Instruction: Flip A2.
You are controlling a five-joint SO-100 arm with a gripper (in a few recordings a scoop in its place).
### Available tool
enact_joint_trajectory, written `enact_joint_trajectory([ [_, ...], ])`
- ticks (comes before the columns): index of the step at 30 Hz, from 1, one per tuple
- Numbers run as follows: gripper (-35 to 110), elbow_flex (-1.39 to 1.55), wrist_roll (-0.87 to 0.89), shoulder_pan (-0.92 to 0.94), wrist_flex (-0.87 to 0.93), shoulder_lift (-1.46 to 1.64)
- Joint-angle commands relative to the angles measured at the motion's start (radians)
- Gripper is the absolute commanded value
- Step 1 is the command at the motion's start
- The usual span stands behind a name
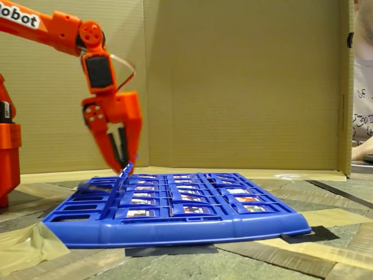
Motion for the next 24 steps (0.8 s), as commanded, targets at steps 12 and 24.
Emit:
enact_joint_trajectory([
  [12, 0, -0.034, 0.032, 0.003, -0.236, 0.052],
  [24, 0, -0.002, 0.002, 0.000, -0.704, 0.225],
])
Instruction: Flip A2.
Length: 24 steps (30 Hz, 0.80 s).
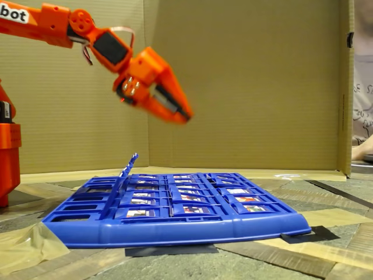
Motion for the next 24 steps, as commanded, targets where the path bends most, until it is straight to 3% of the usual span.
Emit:
enact_joint_trajectory([
  [1, 0, 0.006, -0.020, 0.003, -0.115, 0.086],
  [24, 0, 0.480, 0.018, 0.048, -1.312, 0.620],
])
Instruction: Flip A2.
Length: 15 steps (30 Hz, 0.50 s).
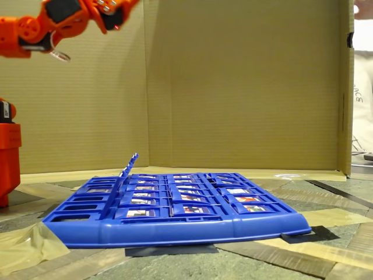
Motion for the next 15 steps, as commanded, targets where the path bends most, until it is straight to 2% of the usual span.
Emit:
enact_joint_trajectory([
  [1, 0, 0.052, 0.017, 0.006, -0.172, 0.078],
  [10, 0, 0.242, 0.077, 0.006, -0.770, 0.287],
  [15, 0, 0.307, 0.112, 0.009, -0.973, 0.374],
])
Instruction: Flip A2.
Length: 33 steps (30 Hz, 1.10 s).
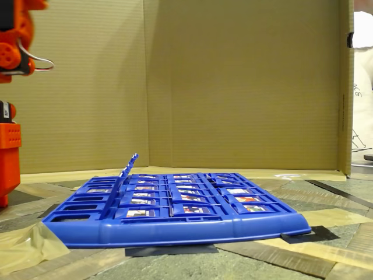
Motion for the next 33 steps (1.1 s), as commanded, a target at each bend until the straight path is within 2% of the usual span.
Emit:
enact_joint_trajectory([
  [1, 0, 0.025, 0.021, 0.003, -0.103, 0.043],
  [10, 0, 0.101, 0.026, 0.038, -0.301, 0.144],
  [33, 0, 0.147, 0.008, 0.048, -0.304, 0.189],
])
